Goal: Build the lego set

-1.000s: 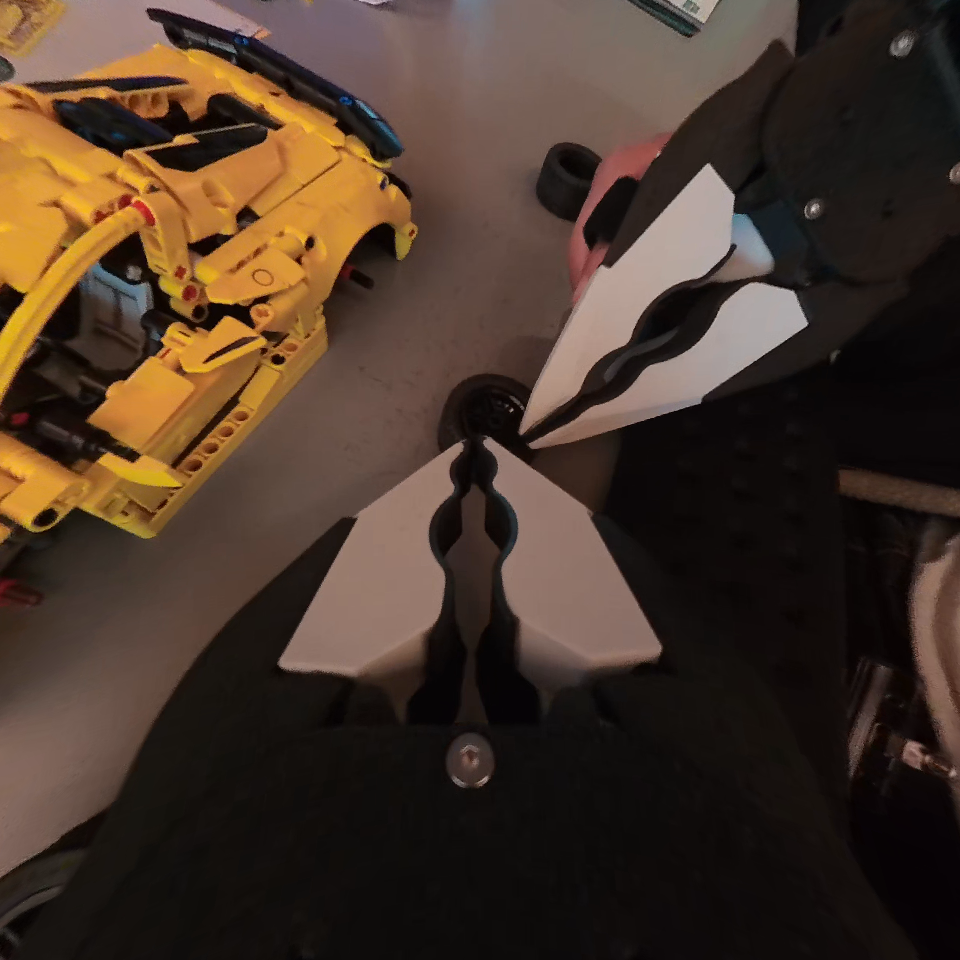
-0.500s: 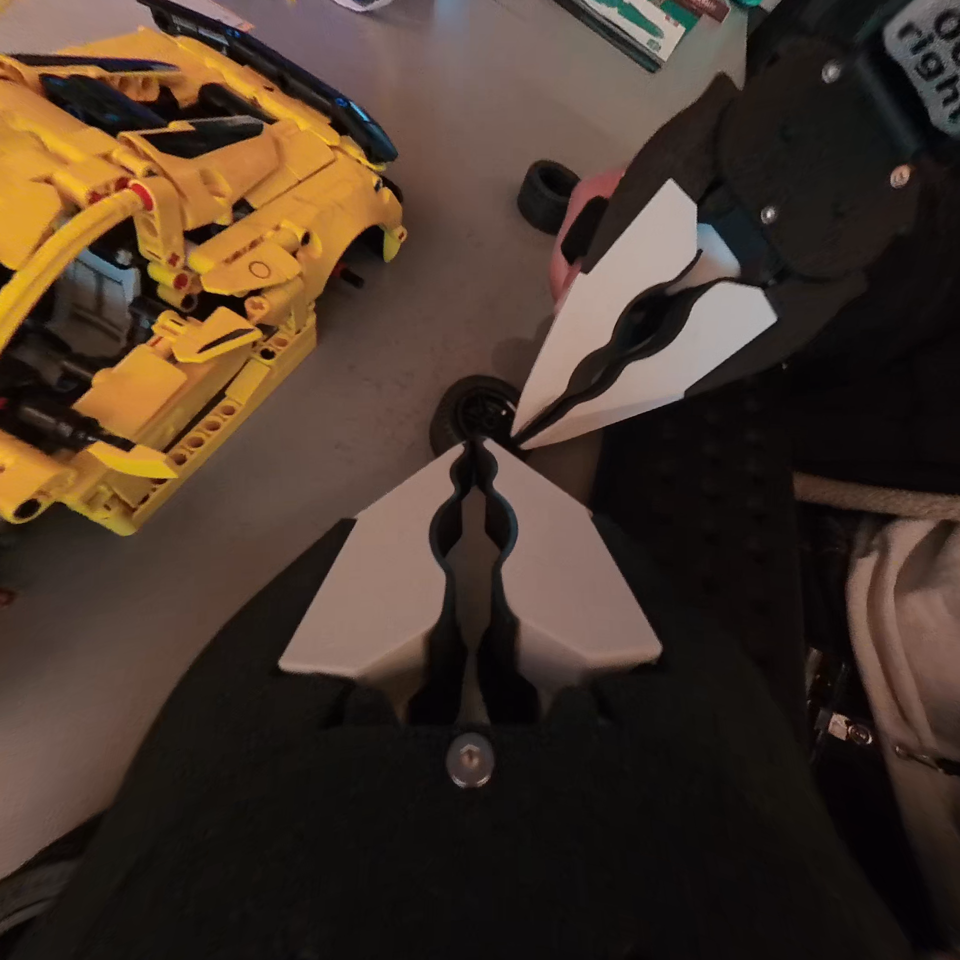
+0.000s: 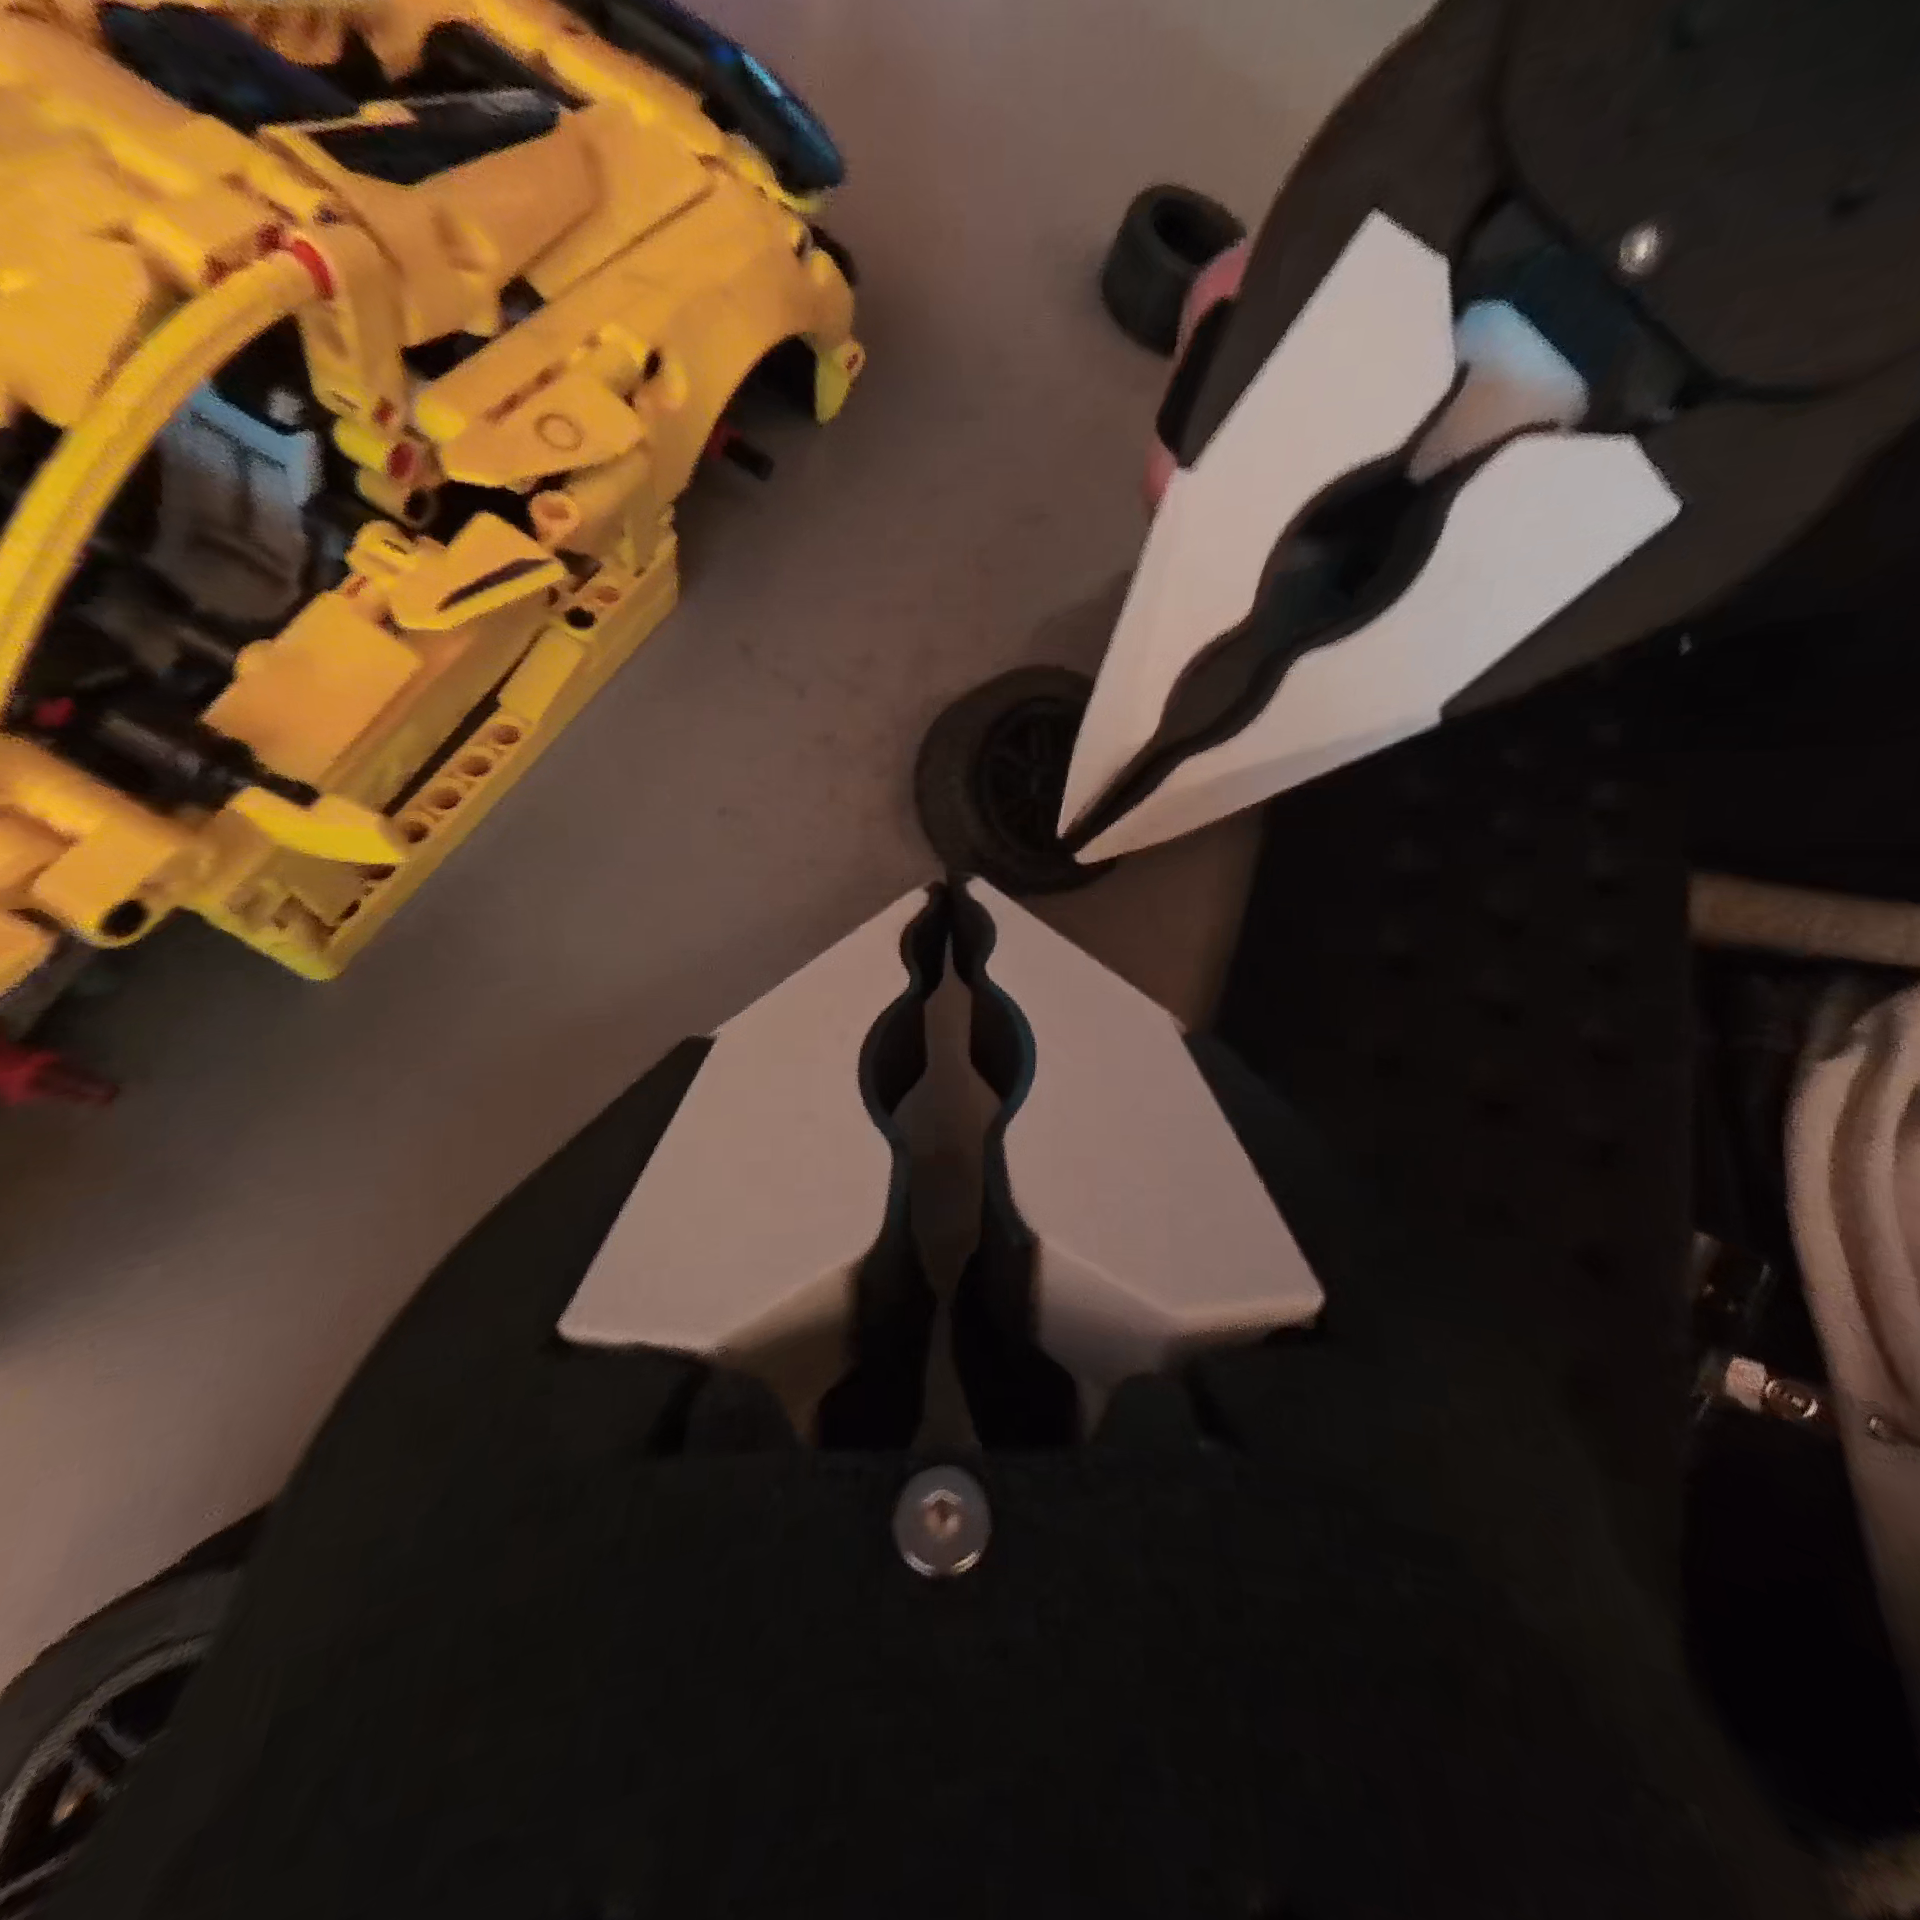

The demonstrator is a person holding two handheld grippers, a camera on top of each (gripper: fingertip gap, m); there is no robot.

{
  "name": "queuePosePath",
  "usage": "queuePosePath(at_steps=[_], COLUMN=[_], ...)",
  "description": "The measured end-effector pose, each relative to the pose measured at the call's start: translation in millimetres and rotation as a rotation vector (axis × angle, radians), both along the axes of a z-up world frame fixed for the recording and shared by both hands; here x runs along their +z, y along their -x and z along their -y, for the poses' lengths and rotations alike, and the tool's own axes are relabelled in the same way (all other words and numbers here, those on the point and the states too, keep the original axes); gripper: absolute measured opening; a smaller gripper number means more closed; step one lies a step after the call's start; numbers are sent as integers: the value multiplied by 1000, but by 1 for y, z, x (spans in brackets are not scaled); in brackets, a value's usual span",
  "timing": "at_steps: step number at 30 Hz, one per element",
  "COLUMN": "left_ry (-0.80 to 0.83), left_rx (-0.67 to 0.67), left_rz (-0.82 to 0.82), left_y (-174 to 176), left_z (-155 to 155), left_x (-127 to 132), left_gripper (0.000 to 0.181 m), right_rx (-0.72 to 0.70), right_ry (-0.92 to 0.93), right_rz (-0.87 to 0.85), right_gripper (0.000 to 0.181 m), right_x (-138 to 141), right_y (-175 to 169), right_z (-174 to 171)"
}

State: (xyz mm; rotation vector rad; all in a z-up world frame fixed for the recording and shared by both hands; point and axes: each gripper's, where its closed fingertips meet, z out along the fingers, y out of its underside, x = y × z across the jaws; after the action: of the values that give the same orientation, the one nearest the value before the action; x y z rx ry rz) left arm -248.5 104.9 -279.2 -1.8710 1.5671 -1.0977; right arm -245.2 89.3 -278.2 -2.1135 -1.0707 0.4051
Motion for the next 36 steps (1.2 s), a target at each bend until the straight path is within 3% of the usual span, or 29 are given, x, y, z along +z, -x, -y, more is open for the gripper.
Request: queuePosePath(at_steps=[7, 9, 12, 14, 17, 21, 25, 26, 29, 31, 36], left_ry=[-38, -38, -58, -71, -78, -38, -28, -19, 130, 205, 286], left_rx=[-28, -40, -62, -78, -79, 0, 46, 49, 46, 48, 31], left_rz=[-13, -6, -9, -10, -6, 68, 235, 287, 414, 412, 485], left_y=[-3, -5, -8, -9, -10, -9, -10, -10, -9, -8, -7], left_z=[4, 6, 10, 13, 13, 0, -7, -7, -4, -6, -2], left_x=[-2, -1, -2, -2, -1, 11, 37, 45, 64, 65, 80], left_gripper=[0, 0, 0, 0, 0, 2, 11, 14, 28, 33, 35], right_rx=[9, -11, -22, -16, -41, -46, -48, -49, 7, 18, 20], right_ry=[-87, -137, -99, -68, -39, 7, 125, 96, -234, -432, -641], right_rz=[-136, -120, -26, -9, 34, 8, -377, -402, -204, -34, 196], right_gripper=[6, 27, 76, 72, 48, 46, 45, 45, 45, 45, 45], right_x=[21, 26, 8, -1, -10, -9, 32, 39, 53, 61, 72], right_y=[-5, -17, -25, -19, -19, -20, -11, -13, -14, -12, -14], right_z=[0, -2, -1, -3, -9, -7, -3, -3, -6, -8, -13])
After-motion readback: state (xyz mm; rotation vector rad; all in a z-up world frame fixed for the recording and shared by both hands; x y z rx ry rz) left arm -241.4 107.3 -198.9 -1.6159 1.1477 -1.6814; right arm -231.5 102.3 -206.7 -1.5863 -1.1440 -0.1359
